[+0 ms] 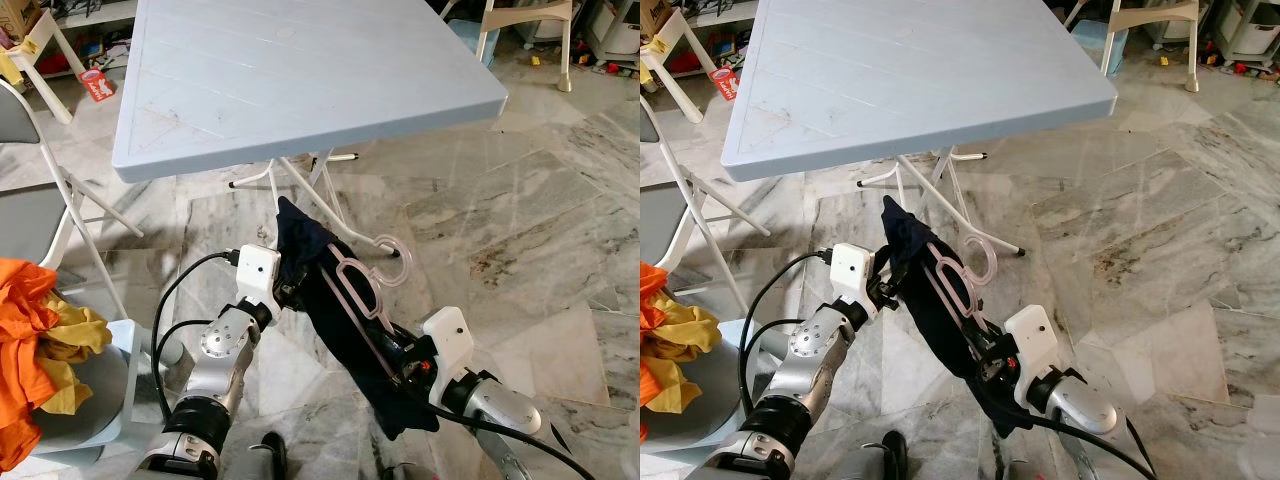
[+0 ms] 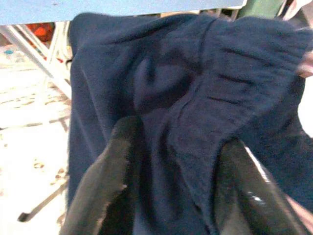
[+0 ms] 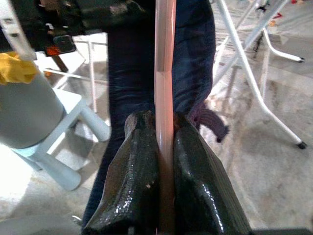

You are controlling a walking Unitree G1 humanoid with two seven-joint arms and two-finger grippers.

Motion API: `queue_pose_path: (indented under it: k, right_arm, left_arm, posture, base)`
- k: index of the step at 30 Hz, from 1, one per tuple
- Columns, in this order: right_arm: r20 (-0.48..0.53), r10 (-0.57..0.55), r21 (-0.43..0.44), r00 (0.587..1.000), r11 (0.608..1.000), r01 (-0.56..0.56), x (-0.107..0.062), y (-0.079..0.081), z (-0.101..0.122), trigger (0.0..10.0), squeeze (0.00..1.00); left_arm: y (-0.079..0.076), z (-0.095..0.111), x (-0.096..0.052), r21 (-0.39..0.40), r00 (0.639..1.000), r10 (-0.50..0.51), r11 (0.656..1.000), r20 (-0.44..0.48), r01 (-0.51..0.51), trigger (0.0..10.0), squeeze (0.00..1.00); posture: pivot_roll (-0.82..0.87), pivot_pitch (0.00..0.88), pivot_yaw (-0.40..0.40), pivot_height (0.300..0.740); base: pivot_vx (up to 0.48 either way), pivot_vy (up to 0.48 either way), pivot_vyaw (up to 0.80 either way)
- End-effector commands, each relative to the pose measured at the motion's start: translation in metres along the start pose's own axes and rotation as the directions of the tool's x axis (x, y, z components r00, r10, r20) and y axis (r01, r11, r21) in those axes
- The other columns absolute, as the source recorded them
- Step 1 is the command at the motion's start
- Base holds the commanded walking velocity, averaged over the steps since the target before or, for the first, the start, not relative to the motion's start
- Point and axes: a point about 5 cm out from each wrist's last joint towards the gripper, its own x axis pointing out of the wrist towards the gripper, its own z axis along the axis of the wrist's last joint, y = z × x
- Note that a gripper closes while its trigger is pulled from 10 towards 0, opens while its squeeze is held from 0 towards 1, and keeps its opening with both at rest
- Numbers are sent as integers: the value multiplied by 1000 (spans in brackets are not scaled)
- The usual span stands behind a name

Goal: Hang hanger

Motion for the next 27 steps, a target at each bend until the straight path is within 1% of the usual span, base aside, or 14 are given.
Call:
queue_pose_path:
  k: [1, 4, 8, 11, 14, 19, 20, 27]
  right_arm:
    - [13, 12, -9, 1000, 1000, -12, 2, 5, 2, 10000, 0]
    - [7, -34, -23, 999, 999, 34, 3, 1, 0, 10000, 0]
    - [8, -48, -26, 999, 998, 48, 4, -1, 1, 10000, 0]
    - [-11, -51, -37, 999, 998, 51, 5, -2, -1, 10000, 0]
    - [-38, -54, -53, 998, 997, 52, 3, -5, -5, 10000, 0]
    - [-68, -61, -84, 996, 995, 55, 1, -8, -10, 10000, 0]
    - [-68, -61, -84, 996, 995, 55, 1, -8, -10, 10000, 0]
    - [-116, -77, -148, 990, 987, 59, -6, -15, -17, 10000, 0]
  left_arm:
    - [2, -4, -3, -5, 1000, 1, 1000, -10, -1, 0, 0]
    - [-4, -6, -3, -25, 1000, -31, 999, -4, 31, 0, 0]
    - [-5, -6, -4, -28, 999, -35, 999, -1, 35, 0, 0]
    - [-3, -4, -4, -27, 1000, -26, 999, 8, 27, 0, 0]
    - [2, 0, -3, -17, 1000, -5, 1000, 20, 5, 0, 0]
    - [17, 6, -3, 9, 998, 60, 998, 29, -61, 0, 0]
    - [17, 6, -3, 9, 998, 60, 998, 29, -61, 0, 0]
    - [31, 12, -3, 37, 993, 111, 993, 31, -112, 0, 0]
  posture:
    - [-158, 198, 54, 740]
    - [-156, 198, 53, 740]
    - [-155, 198, 52, 740]
    - [-152, 197, 53, 740]
    - [-149, 195, 50, 740]
    - [-149, 192, 52, 740]
    - [-149, 192, 52, 740]
    - [-152, 195, 58, 740]
  base:
    - [0, 0, 0]
    - [0, 0, 0]
    - [0, 0, 0]
    - [0, 0, 0]
    - [0, 0, 0]
    - [0, 0, 0]
    - [0, 0, 0]
    - [0, 0, 0]
